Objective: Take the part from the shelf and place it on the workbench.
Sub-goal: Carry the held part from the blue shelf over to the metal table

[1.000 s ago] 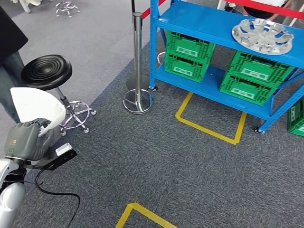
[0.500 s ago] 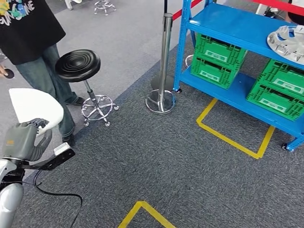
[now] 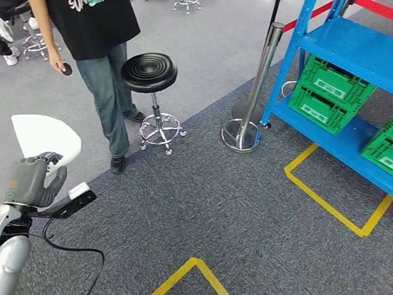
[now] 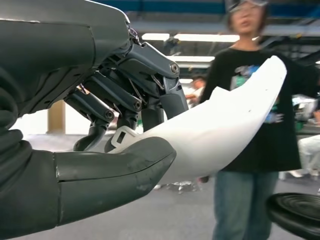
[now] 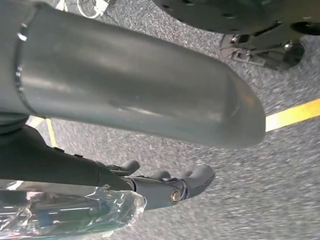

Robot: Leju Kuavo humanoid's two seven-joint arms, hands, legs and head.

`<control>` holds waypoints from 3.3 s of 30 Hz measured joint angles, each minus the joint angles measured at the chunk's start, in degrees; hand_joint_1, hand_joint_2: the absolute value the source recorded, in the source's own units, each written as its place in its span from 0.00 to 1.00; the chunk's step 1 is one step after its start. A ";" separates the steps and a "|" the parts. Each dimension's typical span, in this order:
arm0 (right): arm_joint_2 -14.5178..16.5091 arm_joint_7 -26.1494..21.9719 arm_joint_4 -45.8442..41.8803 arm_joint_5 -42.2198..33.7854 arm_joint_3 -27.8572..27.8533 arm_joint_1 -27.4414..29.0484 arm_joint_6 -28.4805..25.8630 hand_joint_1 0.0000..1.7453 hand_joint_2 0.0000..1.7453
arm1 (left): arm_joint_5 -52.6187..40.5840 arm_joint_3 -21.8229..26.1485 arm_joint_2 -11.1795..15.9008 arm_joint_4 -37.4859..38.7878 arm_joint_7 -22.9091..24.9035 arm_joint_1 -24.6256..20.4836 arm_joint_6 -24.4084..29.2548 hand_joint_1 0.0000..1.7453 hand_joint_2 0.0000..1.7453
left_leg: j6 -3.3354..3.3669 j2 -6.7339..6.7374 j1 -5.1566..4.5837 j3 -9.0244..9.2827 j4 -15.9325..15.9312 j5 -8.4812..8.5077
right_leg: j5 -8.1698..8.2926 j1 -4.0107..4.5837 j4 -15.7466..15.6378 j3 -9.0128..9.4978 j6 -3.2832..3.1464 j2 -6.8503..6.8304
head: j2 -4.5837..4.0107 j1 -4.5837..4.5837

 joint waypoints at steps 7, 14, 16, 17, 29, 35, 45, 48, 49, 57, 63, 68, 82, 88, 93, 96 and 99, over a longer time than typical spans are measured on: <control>-0.01 0.33 -0.01 0.43 0.02 0.30 0.65 0.00 0.00 | 0.04 0.08 -0.23 0.02 0.00 1.03 -0.01 0.89 1.00 | 0.26 -5.21 -0.33 -0.04 0.08 0.13 | 2.42 -0.03 2.17 -2.21 -0.82 4.76 | 0.00 0.31; 0.00 0.63 -0.01 0.75 0.41 0.27 0.51 0.00 0.00 | 0.09 0.84 -0.01 0.00 -0.07 1.84 0.04 0.89 1.00 | -1.74 -6.21 0.00 -2.07 2.31 -0.64 | 4.77 -0.29 -5.87 1.95 -1.94 5.06 | 0.00 0.08; 0.00 0.74 -0.01 0.75 0.62 0.33 0.51 0.00 0.00 | 0.08 1.05 0.12 0.00 -0.07 1.78 0.04 0.89 1.00 | -2.25 -2.57 -0.02 -4.92 8.43 -4.00 | 4.78 -0.19 -6.14 2.21 -2.40 3.30 | 0.00 -0.20; 0.00 0.81 -0.01 0.74 0.70 0.38 0.51 0.00 0.00 | 0.08 1.07 0.15 0.01 -0.07 1.78 0.03 0.89 1.00 | -2.52 -1.74 0.11 -6.78 12.26 -5.68 | 4.69 -0.11 -6.13 2.24 -2.51 2.42 | 0.00 -0.26; 0.00 2.51 -0.51 -1.20 2.31 0.83 0.29 0.00 0.00 | 4.06 2.99 -1.19 -0.39 -0.09 1.66 0.68 0.89 1.00 | -0.35 1.36 -0.26 -0.48 0.69 -0.33 | 1.57 0.47 -4.50 3.09 -0.19 -2.84 | 0.00 -0.04; 0.00 3.17 -0.70 -1.77 2.82 1.43 0.17 0.00 0.00 | 9.00 4.39 -3.53 -0.77 -0.13 1.63 0.42 0.89 1.00 | 0.64 -3.10 -0.40 -0.45 0.63 -0.27 | -3.58 0.12 11.40 -6.03 -0.06 2.68 | 0.00 0.27; -0.01 3.26 -1.21 -1.90 3.49 1.74 0.14 0.00 0.00 | 10.48 5.87 -4.80 -1.04 -0.34 1.63 0.30 0.89 1.00 | -1.57 -6.25 -0.22 -2.48 3.59 -1.76 | 5.01 -0.11 -5.65 1.23 -2.03 4.41 | 0.00 -0.03; 0.00 3.38 -1.32 -1.81 3.74 1.94 0.22 0.00 0.00 | 10.96 6.15 -4.87 -1.06 -0.34 1.43 0.15 0.89 1.00 | -2.28 -1.94 -0.03 -7.27 13.91 -6.97 | 4.90 0.05 -5.91 1.45 -2.46 1.97 | 0.00 -0.27; 0.00 3.45 -1.32 -1.72 3.75 1.96 0.24 0.00 0.00 | 11.08 6.25 -4.88 -1.04 -0.33 1.55 0.08 0.89 1.00 | -2.47 -1.47 0.13 -8.38 16.23 -7.58 | 4.81 0.09 -5.89 1.47 -2.50 1.16 | 0.00 -0.27; 0.00 4.20 -1.33 -1.20 5.20 1.96 -0.40 0.00 0.00 | 11.30 7.32 -4.66 -0.82 -0.93 1.64 -0.15 0.89 1.00 | -1.35 3.09 -0.30 -0.52 1.22 -1.05 | 3.28 0.69 -5.58 2.67 -0.78 -4.24 | 0.00 -0.14; 0.00 4.82 -1.35 -1.35 7.32 2.22 -0.99 0.00 0.00 | 10.95 8.18 -4.52 -0.66 -1.74 2.02 0.02 0.89 1.00 | 0.48 -0.97 -0.04 -0.52 0.94 -0.80 | -3.83 0.08 8.29 -4.01 0.29 2.21 | 0.00 0.42; 0.00 5.09 -1.32 -1.35 7.89 2.52 -1.12 0.00 0.00 | 10.74 8.25 -4.56 -0.37 -1.90 2.27 0.02 0.89 1.00 | 0.50 -5.15 -0.18 -0.24 0.96 -0.80 | 2.37 0.18 3.69 -3.93 -0.82 4.58 | 0.00 0.50; 0.00 5.12 -2.39 -0.89 7.76 3.89 -0.11 0.00 0.00 | 0.28 6.60 -2.92 -0.34 -0.17 4.61 2.59 0.89 1.00 | -3.38 -0.56 1.00 -6.46 13.11 -5.19 | 4.78 -0.14 -6.09 1.51 -2.02 -0.55 | 0.00 -0.11; 0.00 5.10 -2.40 -0.89 7.70 3.77 -0.12 0.00 0.00 | -0.11 6.17 -2.49 -0.31 0.02 4.84 2.90 0.89 1.00 | -1.69 1.67 0.39 -0.18 1.28 -1.55 | 3.23 0.20 -5.72 2.53 -0.12 -4.06 | 0.00 -0.09; 0.00 4.88 -2.38 -0.89 7.72 3.58 -0.19 0.00 0.00 | -1.96 5.53 -2.19 -0.26 0.32 4.73 3.18 0.89 1.00 | -0.03 -1.26 0.56 -0.18 1.07 -1.26 | -2.83 -0.30 5.25 -2.35 0.75 1.63 | 0.00 0.51; 0.00 4.53 -2.26 -0.89 7.58 3.64 -0.24 0.00 0.00 | -3.29 5.01 -2.14 -0.07 0.78 4.75 3.38 0.89 1.00 | 0.13 -3.49 0.33 -0.18 1.10 -1.28 | -3.39 -0.23 11.44 -6.50 0.37 2.64 | 0.00 0.63; -0.01 4.25 -2.23 -0.91 7.33 3.61 -0.27 0.00 0.00 | -4.84 4.77 -2.07 0.05 1.58 4.67 3.57 0.89 1.00 | 0.02 -5.84 0.28 -0.04 1.13 -1.32 | 3.16 -0.24 1.27 -2.85 -0.64 5.67 | 0.00 0.58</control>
